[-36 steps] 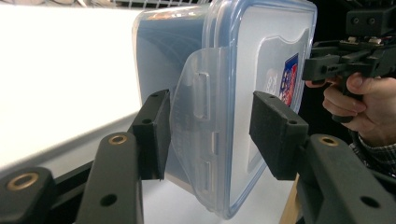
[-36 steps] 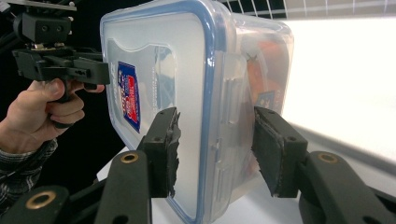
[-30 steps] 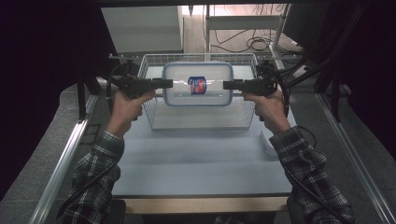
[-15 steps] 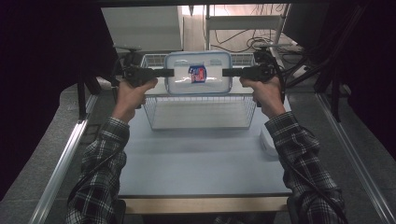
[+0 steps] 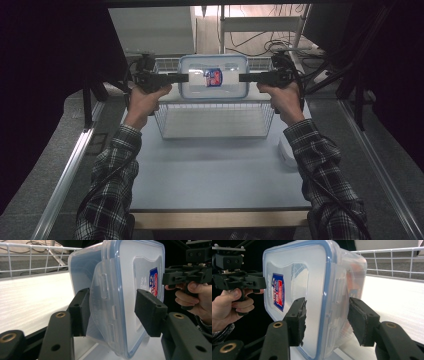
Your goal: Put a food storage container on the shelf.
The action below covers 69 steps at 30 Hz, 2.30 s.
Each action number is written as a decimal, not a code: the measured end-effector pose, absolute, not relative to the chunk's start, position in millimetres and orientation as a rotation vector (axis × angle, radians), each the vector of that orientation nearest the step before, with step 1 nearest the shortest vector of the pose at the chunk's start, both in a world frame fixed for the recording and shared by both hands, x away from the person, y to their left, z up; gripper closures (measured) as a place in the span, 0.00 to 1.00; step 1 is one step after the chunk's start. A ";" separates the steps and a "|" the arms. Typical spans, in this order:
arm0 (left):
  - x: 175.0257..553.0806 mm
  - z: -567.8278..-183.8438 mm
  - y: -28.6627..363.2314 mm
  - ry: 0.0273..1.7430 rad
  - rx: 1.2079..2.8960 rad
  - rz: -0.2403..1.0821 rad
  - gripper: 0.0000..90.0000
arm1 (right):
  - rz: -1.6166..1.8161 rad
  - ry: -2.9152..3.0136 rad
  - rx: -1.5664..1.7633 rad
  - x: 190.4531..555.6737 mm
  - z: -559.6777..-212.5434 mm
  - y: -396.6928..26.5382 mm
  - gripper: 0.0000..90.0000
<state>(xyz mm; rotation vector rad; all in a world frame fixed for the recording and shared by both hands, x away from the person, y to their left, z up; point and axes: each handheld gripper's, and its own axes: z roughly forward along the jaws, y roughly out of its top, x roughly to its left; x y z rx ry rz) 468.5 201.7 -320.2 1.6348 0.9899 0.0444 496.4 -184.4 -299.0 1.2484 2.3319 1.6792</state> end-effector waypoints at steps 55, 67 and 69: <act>427.4 -333.3 187.0 0.891 1.790 0.287 0.20 | 1.513 2.264 1.018 468.8 -309.2 -182.3 0.28; 398.3 -360.8 188.3 0.903 1.802 0.275 0.11 | 1.489 2.266 0.946 446.7 -324.2 -186.9 0.15; 393.0 -365.2 188.5 0.886 1.805 0.264 0.10 | 1.490 2.265 0.938 442.4 -326.6 -188.3 0.13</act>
